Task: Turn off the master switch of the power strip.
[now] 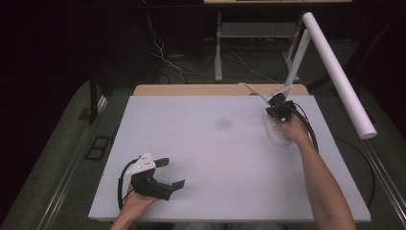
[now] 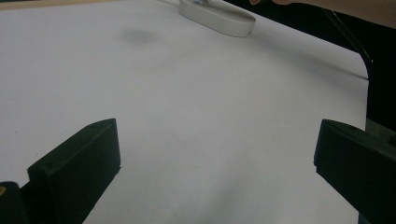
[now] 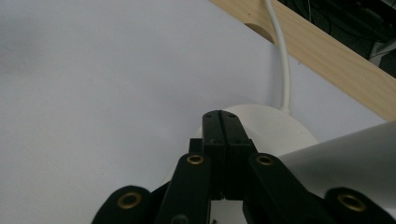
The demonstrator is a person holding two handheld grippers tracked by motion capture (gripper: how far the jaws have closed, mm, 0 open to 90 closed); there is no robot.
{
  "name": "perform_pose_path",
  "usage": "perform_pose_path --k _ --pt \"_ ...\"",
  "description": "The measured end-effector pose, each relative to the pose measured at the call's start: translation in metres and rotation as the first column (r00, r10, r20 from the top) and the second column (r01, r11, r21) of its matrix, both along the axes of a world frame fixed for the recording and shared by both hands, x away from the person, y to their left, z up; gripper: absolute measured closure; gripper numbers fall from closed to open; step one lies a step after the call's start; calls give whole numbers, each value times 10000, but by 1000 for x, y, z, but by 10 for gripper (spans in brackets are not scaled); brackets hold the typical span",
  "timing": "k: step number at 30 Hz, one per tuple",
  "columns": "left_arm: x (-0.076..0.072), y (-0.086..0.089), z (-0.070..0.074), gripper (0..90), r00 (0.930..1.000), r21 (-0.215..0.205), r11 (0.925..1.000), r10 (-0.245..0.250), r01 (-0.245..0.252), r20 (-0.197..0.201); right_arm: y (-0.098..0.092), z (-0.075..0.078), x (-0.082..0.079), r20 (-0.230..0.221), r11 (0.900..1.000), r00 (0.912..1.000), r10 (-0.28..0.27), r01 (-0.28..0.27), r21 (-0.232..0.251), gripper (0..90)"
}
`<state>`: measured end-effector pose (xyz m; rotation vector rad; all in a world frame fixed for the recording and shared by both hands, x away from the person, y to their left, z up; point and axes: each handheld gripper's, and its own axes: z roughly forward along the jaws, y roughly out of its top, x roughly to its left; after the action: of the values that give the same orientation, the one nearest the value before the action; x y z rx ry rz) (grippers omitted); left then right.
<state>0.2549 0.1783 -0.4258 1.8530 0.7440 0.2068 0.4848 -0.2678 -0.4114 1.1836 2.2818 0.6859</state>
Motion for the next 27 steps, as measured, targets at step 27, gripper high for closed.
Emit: perform_pose_path --k 27 --pt "-1 -2 0 0 9999 56 9999 -157 157 -24 -10 -4 5 -478 9980 9979 -428 450 448 896"
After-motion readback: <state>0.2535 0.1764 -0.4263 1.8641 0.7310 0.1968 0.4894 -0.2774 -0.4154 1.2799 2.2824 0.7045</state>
